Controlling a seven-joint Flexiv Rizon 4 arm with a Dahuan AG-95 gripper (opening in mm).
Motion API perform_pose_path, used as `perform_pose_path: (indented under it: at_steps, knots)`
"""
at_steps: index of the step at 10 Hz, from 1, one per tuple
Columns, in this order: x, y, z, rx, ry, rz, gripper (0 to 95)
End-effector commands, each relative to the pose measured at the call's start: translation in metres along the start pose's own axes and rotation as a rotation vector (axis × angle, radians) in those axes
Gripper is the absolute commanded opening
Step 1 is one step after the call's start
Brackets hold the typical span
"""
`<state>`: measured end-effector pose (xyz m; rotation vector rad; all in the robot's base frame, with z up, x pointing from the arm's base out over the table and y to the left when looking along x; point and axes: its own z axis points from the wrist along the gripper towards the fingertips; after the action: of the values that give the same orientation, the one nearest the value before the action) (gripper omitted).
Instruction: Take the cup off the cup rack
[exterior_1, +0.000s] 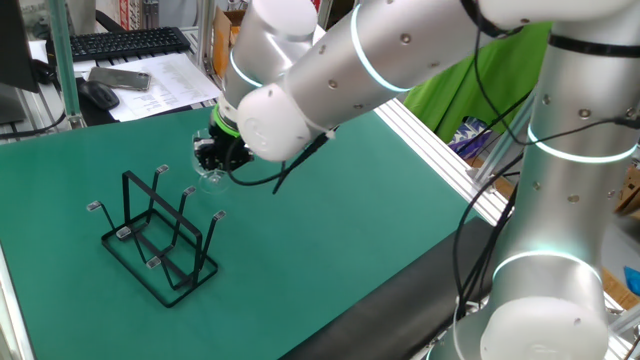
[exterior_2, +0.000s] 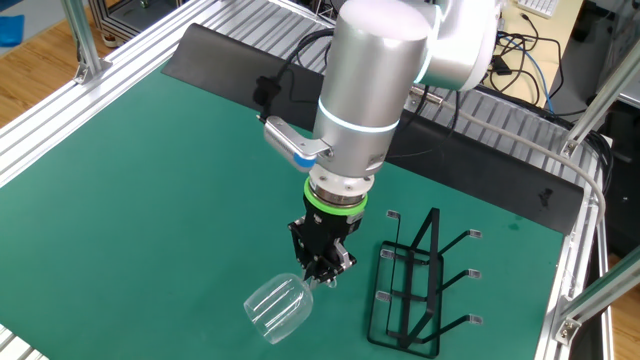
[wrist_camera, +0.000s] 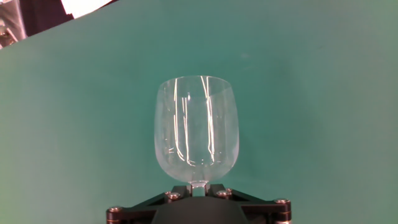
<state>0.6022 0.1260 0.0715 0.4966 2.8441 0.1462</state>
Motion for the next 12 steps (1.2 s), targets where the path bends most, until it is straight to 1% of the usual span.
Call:
perform_pose_path:
  at_steps: [1,4,5,6,7,8,9,11,12]
  knots:
    - [0.0004,-0.0002,-0.0001,-0.002,-0.001,0.003,0.0]
    - [0.0008,-0.0003,0.0017,0.011,-0.004,-0.003,0.0]
    - [0.0009,-0.0003,0.0020,0.014,-0.002,-0.004,19.0]
    - [0.0009,-0.0003,0.0021,0.016,0.002,-0.005,19.0]
    - [0.0009,-0.0003,0.0021,0.018,0.007,-0.005,38.0]
    - [0.0008,-0.0001,0.0021,0.018,0.008,-0.004,38.0]
    - [0.0007,0.0001,0.0014,0.021,0.015,-0.009,38.0]
    - [-0.0004,0.0009,-0.0030,0.032,0.062,-0.020,38.0]
    - [-0.0012,0.0015,-0.0069,0.042,0.095,-0.023,38.0]
